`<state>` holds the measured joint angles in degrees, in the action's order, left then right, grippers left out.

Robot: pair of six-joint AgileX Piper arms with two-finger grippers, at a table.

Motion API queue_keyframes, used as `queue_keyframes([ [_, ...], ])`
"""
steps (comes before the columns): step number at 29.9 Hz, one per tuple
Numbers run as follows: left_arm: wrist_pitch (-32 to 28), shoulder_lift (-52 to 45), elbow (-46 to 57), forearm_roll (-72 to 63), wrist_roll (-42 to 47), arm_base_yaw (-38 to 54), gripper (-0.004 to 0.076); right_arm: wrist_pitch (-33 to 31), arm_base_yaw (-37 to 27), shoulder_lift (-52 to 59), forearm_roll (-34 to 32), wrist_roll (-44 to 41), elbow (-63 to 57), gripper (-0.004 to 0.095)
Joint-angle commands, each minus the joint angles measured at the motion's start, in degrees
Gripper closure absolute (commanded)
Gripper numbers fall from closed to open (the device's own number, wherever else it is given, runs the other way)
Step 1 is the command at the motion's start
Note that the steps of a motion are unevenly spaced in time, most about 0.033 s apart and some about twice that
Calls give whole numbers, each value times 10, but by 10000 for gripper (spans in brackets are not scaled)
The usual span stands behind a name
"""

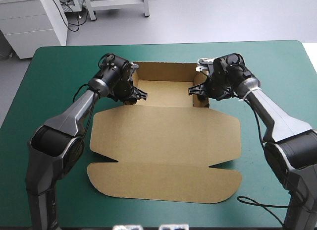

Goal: Fold the box

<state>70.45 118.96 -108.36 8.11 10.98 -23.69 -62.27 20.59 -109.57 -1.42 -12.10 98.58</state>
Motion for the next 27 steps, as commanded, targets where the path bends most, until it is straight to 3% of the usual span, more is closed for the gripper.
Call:
queue_keyframes([
  [1, 33, -35, -48, 16, 3, -1, 207, 28, -3, 36, -6, -1, 18, 254],
  [10, 33, -40, -143, 44, 3, -1, 211, 72, -3, 36, -11, -9, 57, 254],
  [13, 33, -51, -168, 45, 3, -1, 239, 45, -3, 36, -14, -11, 106, 254],
  [16, 33, -71, -178, 28, 3, -1, 282, -21, -3, 36, -29, -10, 166, 254],
  [19, 33, -106, -178, 24, 9, -1, 382, -94, -3, 36, -60, -9, 214, 255],
  [23, 33, -159, -178, 35, -6, -1, 696, -92, -3, 50, -57, -9, 222, 255],
  [27, 33, -224, -173, 38, -42, -1, 729, -92, -3, 52, -43, -9, 222, 254],
])
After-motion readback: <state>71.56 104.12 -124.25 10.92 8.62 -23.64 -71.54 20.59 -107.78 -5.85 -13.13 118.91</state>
